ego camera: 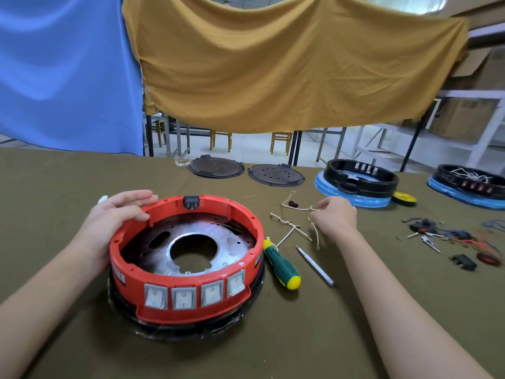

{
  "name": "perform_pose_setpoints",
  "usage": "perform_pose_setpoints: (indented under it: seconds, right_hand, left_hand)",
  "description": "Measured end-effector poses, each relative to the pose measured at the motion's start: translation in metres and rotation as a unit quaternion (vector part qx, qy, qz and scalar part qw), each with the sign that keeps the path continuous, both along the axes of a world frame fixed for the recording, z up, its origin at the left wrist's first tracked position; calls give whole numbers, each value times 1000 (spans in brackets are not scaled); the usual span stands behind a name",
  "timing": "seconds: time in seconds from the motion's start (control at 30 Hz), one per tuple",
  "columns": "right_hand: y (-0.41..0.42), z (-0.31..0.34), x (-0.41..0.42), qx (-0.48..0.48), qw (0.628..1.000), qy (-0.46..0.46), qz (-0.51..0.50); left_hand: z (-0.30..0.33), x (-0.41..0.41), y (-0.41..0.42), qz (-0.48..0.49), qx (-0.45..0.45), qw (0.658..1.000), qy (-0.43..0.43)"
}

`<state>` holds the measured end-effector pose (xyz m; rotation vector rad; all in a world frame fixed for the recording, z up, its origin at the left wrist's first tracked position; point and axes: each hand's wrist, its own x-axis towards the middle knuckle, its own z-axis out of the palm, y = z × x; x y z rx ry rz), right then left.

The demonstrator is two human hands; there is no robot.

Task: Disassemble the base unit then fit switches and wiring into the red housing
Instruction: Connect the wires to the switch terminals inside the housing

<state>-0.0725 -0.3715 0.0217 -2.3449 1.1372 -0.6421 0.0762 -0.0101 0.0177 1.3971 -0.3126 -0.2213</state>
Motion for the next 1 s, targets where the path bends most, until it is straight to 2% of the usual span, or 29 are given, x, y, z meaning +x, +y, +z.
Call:
perform_pose_setpoints:
  seconds: [0.03, 0.1, 0.13, 0.2, 0.27, 0.4, 0.63, 0.7, 0.8, 1.0]
  right_hand:
    - [3, 4, 1, -19, 999, 2, 27]
    - [14, 12, 2, 38, 991, -2, 132]
    - [21, 13, 4, 66, 980, 38, 186]
    - [33, 6, 8, 40, 961, 141, 234]
    - [36, -3, 12, 6, 964, 134, 230]
    - [27, -3, 12, 32, 977, 84, 192]
    - [24, 2, 9, 10, 986, 19, 167]
    - [32, 7, 10, 26, 974, 42, 221]
    - [49, 7, 13, 50, 938, 140, 313]
    - [55, 7, 13, 49, 930, 137, 337]
  left_hand:
    - [0, 1, 0, 0, 0, 1000, 0]
    - [-1, 2, 0, -4, 4, 1000, -3]
    - [-1, 2, 1, -6, 11, 1000, -8]
    - [0, 5, 3, -11, 43, 999, -28]
    - [1, 8, 8, -17, 67, 997, -41]
    - [4, 14, 18, -25, 71, 997, -29]
    - [4, 16, 18, -37, 65, 997, 1]
    - [3, 15, 17, -32, 60, 998, 5]
    - [3, 13, 14, -26, 56, 998, 6]
    - [6, 7, 12, -22, 62, 998, -2]
